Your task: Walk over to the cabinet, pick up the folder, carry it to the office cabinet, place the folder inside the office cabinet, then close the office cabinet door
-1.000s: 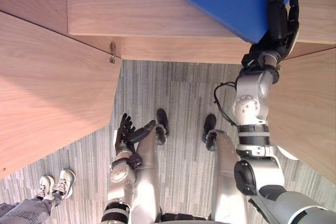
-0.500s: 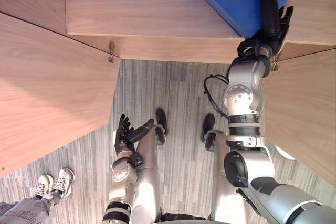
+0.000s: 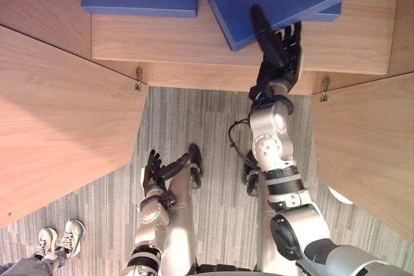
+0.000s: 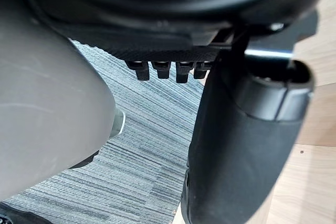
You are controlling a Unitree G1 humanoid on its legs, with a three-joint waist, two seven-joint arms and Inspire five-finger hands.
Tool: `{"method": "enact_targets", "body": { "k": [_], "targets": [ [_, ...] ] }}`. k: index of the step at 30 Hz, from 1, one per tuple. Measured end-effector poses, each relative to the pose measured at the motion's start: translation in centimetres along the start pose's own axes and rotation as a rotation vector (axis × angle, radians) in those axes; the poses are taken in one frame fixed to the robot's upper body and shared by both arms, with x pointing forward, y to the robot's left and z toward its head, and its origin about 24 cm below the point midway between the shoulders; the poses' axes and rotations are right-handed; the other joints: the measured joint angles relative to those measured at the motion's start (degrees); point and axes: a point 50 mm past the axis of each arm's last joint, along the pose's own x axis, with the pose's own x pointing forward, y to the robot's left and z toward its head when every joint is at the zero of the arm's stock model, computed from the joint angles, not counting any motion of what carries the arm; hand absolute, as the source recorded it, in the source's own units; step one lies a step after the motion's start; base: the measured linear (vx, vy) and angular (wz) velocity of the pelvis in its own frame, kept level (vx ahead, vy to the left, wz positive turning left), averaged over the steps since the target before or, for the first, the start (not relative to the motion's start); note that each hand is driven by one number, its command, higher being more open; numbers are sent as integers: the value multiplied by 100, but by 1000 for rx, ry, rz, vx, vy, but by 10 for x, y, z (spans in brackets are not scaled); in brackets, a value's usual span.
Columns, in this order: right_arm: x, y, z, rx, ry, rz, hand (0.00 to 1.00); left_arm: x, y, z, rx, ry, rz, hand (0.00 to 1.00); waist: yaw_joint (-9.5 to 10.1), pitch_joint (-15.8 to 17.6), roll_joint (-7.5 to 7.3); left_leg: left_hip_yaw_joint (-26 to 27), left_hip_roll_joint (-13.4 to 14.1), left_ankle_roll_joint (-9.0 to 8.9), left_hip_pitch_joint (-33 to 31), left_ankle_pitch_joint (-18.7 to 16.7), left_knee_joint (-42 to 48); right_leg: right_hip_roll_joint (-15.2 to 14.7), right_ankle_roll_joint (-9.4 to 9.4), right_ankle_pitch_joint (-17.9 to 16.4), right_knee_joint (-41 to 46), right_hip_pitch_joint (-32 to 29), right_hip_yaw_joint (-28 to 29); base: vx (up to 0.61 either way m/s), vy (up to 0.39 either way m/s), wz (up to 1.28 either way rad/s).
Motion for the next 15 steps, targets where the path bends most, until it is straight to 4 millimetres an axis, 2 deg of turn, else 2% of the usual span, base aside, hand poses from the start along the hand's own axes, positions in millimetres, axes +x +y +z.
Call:
{"method": "enact_targets", "body": {
  "k": [4,8,9,12,15],
  "targets": [
    [-6,3,-12,-58,61,77,100,1,3,-1,7,9,7,100,1,-38,-73,21,1,-3,72,-2,-29,4,1,1,-27,54,15,0,0,0],
    [-1,0,-17,-197,93,181,100,1,7,-3,15,13,12,100,5,-113,-153,27,6,-5,72,-3,-48,14,7,37,-104,66,15,0,-1,-1],
    [2,0,-19,-253,103,210,0,1,8,-4,19,17,13,100,-1,-125,-159,40,6,-4,72,-3,-57,15,11,57,-131,67,22,-1,1,-4],
    [9,-3,-20,-407,110,275,0,1,10,-5,24,19,0,100,-8,-139,-161,73,3,6,72,4,-95,17,32,109,-195,74,41,4,7,-5],
    [18,-8,-21,-631,123,371,0,2,11,-7,33,23,-19,100,-21,-139,-161,83,-12,26,80,17,-151,18,59,158,-295,108,44,0,0,0]
  ]
}}
